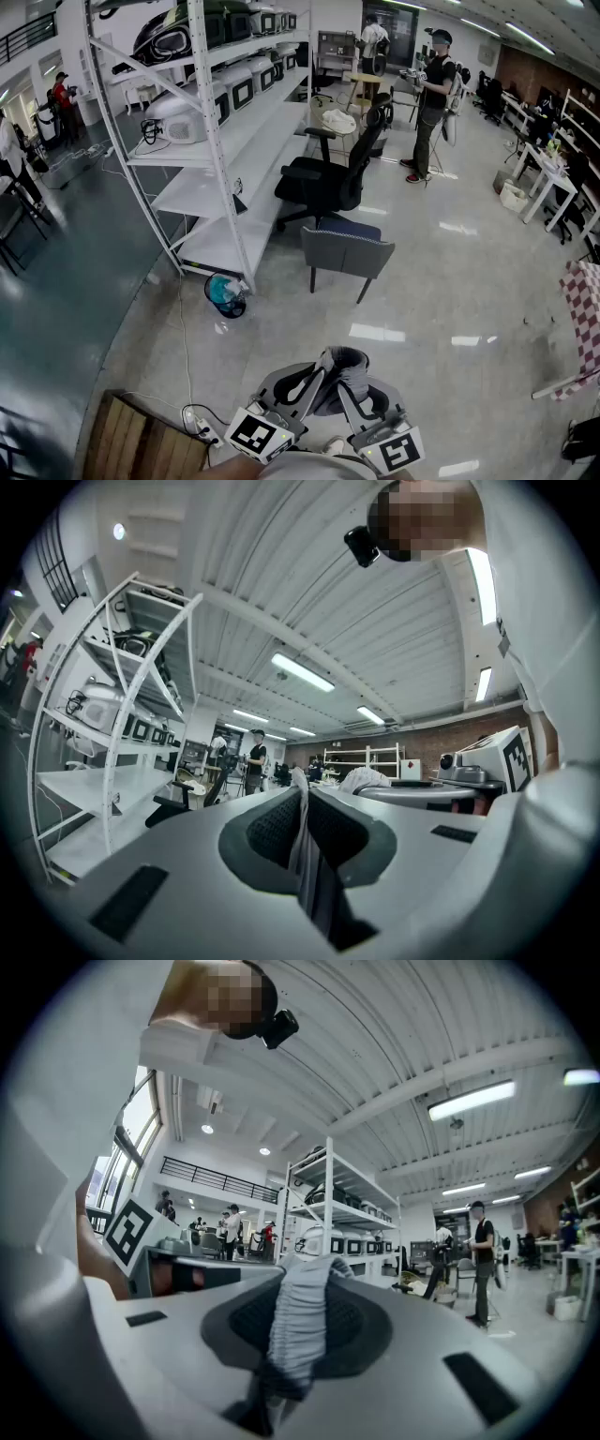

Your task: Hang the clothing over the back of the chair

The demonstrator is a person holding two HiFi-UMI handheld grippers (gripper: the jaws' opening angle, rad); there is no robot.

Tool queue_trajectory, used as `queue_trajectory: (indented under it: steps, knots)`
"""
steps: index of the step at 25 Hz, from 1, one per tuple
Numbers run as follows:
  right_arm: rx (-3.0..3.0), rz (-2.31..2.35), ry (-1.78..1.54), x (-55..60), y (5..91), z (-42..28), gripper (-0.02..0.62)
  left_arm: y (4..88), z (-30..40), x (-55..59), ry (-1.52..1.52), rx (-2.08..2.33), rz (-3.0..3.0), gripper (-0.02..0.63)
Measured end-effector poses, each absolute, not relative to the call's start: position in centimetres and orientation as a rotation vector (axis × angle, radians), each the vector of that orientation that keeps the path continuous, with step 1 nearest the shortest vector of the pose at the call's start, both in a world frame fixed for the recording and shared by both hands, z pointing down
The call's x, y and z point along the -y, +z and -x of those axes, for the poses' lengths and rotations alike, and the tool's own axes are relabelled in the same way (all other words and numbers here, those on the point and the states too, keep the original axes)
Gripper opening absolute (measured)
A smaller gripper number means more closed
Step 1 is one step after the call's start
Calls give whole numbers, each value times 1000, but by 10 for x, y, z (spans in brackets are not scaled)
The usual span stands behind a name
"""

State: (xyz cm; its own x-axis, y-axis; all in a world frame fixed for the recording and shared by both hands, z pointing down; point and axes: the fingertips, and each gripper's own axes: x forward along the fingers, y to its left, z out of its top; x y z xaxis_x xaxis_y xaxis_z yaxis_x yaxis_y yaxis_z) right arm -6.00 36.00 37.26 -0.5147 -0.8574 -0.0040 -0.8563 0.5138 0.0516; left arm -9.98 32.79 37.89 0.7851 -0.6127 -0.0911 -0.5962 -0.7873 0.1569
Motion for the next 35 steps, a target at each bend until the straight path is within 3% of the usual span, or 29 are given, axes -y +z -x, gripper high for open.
queue_trajectory:
  steps: [25, 35]
  knots:
    - [2849, -1363, -2, -352, 382, -7, 80, 394, 29, -319, -175, 1110, -2766, 28]
    - [2809, -1406, 55, -279, 400, -7, 80, 414, 20, -242, -164, 1022, -2762, 28]
